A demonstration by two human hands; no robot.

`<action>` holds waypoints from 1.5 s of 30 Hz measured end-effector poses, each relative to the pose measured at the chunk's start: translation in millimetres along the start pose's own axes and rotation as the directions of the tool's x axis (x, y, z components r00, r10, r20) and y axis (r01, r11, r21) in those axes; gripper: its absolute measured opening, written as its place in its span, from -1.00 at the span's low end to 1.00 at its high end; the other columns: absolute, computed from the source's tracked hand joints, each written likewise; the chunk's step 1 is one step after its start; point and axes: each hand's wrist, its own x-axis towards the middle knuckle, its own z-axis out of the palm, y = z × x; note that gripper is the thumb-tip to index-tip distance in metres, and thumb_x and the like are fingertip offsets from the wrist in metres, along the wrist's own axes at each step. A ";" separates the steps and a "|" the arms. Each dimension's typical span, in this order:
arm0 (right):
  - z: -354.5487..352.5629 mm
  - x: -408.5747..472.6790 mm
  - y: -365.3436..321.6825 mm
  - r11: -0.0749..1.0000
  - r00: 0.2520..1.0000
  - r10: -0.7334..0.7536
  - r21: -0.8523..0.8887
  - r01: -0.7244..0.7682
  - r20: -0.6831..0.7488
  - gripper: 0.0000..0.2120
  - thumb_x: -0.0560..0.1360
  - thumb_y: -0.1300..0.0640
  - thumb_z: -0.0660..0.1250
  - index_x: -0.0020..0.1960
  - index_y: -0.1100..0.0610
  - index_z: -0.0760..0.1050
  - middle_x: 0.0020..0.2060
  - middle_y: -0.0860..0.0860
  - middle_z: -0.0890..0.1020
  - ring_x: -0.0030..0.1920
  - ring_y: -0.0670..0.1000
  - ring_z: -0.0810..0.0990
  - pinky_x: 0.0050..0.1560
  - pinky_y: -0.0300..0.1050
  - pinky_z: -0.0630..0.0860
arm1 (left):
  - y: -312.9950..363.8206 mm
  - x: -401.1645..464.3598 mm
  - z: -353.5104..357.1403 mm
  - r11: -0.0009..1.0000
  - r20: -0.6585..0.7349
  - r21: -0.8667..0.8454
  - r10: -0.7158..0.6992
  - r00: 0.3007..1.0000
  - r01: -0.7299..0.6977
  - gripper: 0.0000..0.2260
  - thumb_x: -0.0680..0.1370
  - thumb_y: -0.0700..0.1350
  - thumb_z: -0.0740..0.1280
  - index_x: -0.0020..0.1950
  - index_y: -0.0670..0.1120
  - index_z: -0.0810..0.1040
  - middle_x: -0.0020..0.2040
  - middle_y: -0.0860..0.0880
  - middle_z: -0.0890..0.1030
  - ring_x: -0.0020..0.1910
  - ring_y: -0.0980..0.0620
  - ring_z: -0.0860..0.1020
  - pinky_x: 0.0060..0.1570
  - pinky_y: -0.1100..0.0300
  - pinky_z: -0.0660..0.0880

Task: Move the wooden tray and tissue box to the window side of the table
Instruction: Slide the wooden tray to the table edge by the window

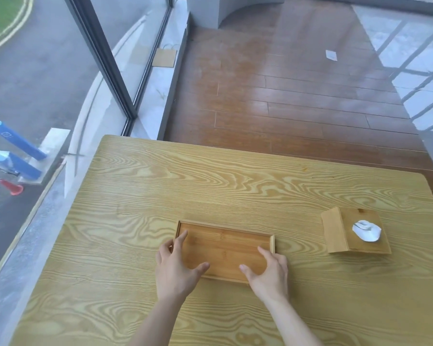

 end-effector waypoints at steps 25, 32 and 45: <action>164.1 -17.3 -259.2 0.706 0.774 -0.535 -0.324 0.630 0.339 -0.48 0.50 -0.26 0.41 0.39 -0.07 0.54 0.34 0.03 0.48 0.40 0.13 0.43 0.36 0.03 0.40 | -149.2 -6.5 -132.0 0.757 -0.280 -0.535 -0.578 0.767 0.375 -0.31 0.37 0.33 0.44 0.44 0.17 0.37 0.19 -0.13 0.49 0.29 -0.11 0.42 0.23 -0.02 0.44; 212.8 -15.6 -312.2 0.635 0.698 -0.574 -0.305 0.709 0.427 -0.52 0.49 -0.21 0.45 0.34 -0.06 0.57 0.34 0.07 0.50 0.43 0.14 0.42 0.41 0.02 0.36 | -169.4 -6.5 -135.5 0.709 -0.295 -0.573 -0.646 0.704 0.411 -0.38 0.40 0.32 0.42 0.38 0.12 0.41 0.20 -0.03 0.54 0.20 -0.01 0.47 0.18 -0.01 0.48; 251.2 -5.7 -330.3 0.639 0.658 -0.513 -0.267 0.722 0.552 -0.44 0.50 -0.17 0.47 0.46 -0.07 0.48 0.62 0.08 0.28 0.63 0.12 0.19 0.58 0.11 0.15 | -182.9 -5.1 -146.0 0.708 -0.248 -0.487 -0.673 0.697 0.511 -0.35 0.38 0.34 0.41 0.41 0.24 0.32 0.23 0.05 0.46 0.03 0.05 0.56 -0.08 0.14 0.45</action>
